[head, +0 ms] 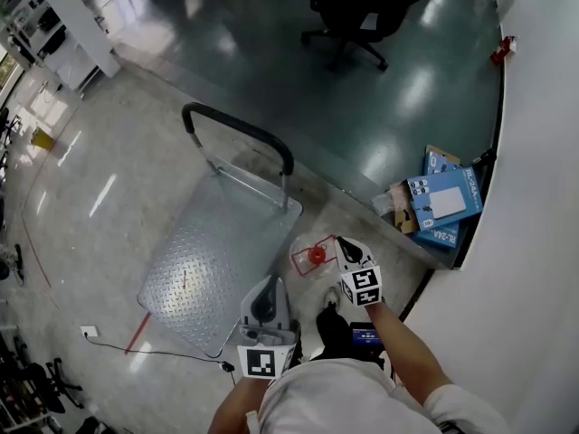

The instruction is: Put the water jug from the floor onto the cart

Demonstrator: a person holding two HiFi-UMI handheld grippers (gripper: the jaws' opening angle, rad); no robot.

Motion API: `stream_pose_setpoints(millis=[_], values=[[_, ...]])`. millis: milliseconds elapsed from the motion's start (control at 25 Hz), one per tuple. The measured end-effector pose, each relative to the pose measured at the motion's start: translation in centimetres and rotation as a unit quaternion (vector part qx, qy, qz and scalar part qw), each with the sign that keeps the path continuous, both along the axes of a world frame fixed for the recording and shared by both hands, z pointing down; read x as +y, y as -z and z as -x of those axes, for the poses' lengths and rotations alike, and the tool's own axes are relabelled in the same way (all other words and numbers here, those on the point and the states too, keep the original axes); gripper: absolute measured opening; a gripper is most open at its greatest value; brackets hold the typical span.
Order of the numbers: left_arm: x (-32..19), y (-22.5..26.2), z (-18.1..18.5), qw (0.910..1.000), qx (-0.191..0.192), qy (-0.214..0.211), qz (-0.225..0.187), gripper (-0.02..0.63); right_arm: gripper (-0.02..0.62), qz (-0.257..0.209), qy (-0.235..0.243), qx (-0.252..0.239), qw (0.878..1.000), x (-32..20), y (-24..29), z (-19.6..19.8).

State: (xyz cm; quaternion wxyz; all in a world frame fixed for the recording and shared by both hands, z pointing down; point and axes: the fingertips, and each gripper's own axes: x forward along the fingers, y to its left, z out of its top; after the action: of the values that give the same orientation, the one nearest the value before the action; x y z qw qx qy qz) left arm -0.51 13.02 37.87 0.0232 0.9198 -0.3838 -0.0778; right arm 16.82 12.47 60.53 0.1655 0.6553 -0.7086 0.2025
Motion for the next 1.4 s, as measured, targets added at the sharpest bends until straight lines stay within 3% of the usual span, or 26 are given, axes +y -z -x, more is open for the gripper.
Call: stream_pose_setpoints(millis=[160, 320, 480, 720, 1040, 1400], values=[[-1.1, -1.0, -0.8, 0.9999, 0.001, -0.012, -0.003, 0.003, 0.014, 0.13, 0.015, -0.021, 0.991, -1.8, -11.2, 0.8], [-2.1, -3.9, -0.7, 0.9998, -0.001, -0.005, 0.022, 0.003, 0.023, 0.254, 0.036, -0.01, 0.967, -0.4, -21.5, 2.3], [-2.5, -6.4, -0.6, 0.9992, -0.005, -0.007, 0.04, 0.003, 0.186, 0.321, 0.055, -0.017, 0.945, 1.5, -27.4, 4.2], [-2.9, -9.6, -0.3, 0.9984, -0.013, -0.012, 0.053, 0.003, 0.244, 0.378, 0.038, -0.013, 0.925, 2.6, -34.2, 3.9], [-3.1, -12.8, 0.7, 0.9966, -0.019, 0.0, 0.08, 0.003, 0.295, 0.411, 0.037, -0.022, 0.911, 2.8, -38.5, 3.9], [-2.7, -14.6, 0.7, 0.9954, -0.026, -0.001, 0.092, 0.003, 0.299, 0.437, 0.021, -0.012, 0.899, 2.2, -41.8, 3.8]])
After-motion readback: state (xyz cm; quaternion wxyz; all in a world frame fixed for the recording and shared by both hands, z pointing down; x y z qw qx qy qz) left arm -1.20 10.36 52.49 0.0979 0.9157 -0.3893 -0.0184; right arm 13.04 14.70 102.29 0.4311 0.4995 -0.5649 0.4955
